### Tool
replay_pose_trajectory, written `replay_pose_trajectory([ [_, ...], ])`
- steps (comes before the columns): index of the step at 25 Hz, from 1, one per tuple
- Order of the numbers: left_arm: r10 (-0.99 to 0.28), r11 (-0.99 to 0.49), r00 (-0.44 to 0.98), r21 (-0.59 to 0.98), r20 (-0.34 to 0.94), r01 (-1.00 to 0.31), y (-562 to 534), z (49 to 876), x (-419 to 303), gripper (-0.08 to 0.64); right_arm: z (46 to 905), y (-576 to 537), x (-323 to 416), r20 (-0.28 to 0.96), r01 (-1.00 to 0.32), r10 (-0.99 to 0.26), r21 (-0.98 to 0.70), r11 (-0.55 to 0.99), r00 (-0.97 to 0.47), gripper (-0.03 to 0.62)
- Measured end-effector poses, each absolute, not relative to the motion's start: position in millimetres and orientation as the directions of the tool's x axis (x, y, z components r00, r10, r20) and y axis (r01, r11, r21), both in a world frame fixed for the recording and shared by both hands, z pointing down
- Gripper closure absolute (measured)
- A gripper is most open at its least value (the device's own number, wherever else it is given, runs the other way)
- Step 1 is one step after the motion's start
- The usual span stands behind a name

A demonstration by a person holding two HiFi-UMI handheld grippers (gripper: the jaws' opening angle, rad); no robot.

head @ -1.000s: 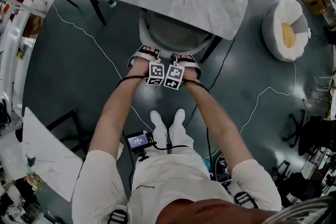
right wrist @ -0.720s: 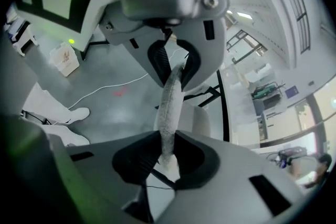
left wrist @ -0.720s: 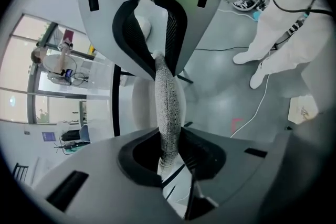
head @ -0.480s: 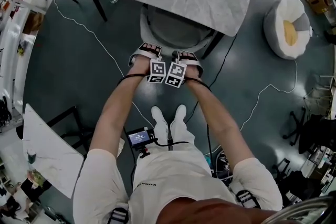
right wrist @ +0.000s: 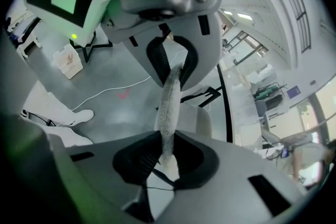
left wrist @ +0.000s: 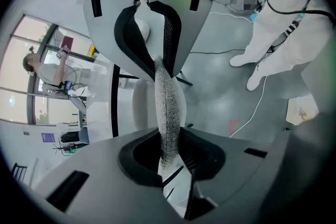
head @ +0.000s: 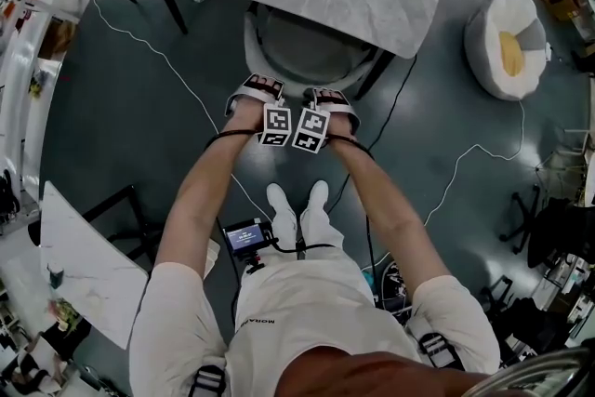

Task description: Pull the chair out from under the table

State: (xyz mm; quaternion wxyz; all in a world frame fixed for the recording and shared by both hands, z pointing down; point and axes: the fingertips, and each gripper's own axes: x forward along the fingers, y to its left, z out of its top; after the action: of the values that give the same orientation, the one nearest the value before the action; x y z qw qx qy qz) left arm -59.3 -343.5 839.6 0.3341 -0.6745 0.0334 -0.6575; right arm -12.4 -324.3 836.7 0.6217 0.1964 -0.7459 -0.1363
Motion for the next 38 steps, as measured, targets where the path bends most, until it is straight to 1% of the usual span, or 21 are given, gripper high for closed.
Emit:
replay_pose_trajectory([
  [21,-0.439,-0.799,0.127,-0.451,0.889,0.398,-254.7,833.8,-79.0,0.483,833.2,-235.2,-32.5,0.887,-0.105,-0.424,0.412,0.905,-0.181,0.522],
  [29,-0.427,-0.823,0.121,-0.441,0.896,0.358,-213.5,833.3,-87.9,0.488,835.9,-195.9,-40.7,0.888,-0.097,-0.414,0.402,0.910,-0.199,0.522],
  [38,-0.387,-0.847,0.106,-0.399,0.916,0.352,-166.4,833.4,-98.9,0.494,836.6,-153.4,-50.2,0.896,-0.079,-0.389,0.381,0.921,-0.213,0.522],
])
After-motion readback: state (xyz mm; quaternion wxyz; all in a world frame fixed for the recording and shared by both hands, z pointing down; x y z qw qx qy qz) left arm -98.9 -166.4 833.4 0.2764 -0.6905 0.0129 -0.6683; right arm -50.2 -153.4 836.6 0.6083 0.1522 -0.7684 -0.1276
